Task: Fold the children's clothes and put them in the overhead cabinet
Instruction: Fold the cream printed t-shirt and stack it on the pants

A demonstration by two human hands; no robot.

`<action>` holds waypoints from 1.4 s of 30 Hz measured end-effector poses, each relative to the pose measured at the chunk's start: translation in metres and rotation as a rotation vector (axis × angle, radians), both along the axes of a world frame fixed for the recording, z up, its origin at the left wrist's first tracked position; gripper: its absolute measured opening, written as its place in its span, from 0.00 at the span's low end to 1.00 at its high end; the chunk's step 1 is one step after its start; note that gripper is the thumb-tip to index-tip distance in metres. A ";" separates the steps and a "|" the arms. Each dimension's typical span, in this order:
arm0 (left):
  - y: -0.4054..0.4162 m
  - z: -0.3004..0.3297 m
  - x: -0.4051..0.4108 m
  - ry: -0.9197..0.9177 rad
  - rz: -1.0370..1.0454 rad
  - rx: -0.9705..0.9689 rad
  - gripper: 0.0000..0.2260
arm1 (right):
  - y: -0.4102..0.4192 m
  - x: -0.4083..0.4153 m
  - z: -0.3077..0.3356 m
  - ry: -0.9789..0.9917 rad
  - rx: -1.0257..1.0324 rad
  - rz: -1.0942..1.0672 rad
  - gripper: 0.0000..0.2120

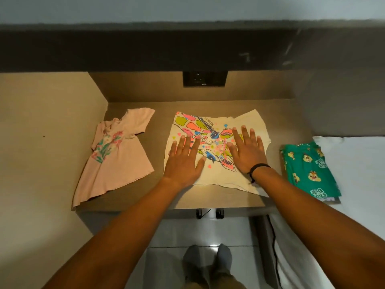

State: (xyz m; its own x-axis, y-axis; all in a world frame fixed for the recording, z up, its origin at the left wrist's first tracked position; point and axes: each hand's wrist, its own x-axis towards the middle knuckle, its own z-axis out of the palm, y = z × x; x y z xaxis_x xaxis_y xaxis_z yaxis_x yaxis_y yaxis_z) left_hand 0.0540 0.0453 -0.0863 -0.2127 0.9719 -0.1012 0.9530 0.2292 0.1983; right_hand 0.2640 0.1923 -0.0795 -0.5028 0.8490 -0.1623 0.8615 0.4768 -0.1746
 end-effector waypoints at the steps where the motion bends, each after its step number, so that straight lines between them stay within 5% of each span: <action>1: -0.002 -0.002 -0.001 0.016 -0.003 -0.002 0.34 | 0.008 0.001 0.000 -0.006 0.002 0.025 0.32; 20: -0.016 0.001 0.009 0.028 0.132 0.000 0.40 | -0.039 0.007 0.002 0.024 0.043 0.156 0.35; 28: -0.053 0.008 0.020 -0.069 0.055 0.097 0.38 | -0.060 0.038 0.015 0.086 -0.012 0.210 0.36; 33: -0.129 0.003 0.018 0.024 -0.148 0.117 0.43 | -0.109 0.106 0.023 0.012 0.084 0.460 0.41; 38: -0.172 -0.013 0.004 -0.014 -0.226 0.336 0.17 | -0.123 0.132 0.015 0.135 0.139 0.518 0.23; 42: -0.174 0.016 -0.004 -0.087 -0.208 0.499 0.17 | -0.120 0.134 0.052 0.251 0.109 0.412 0.15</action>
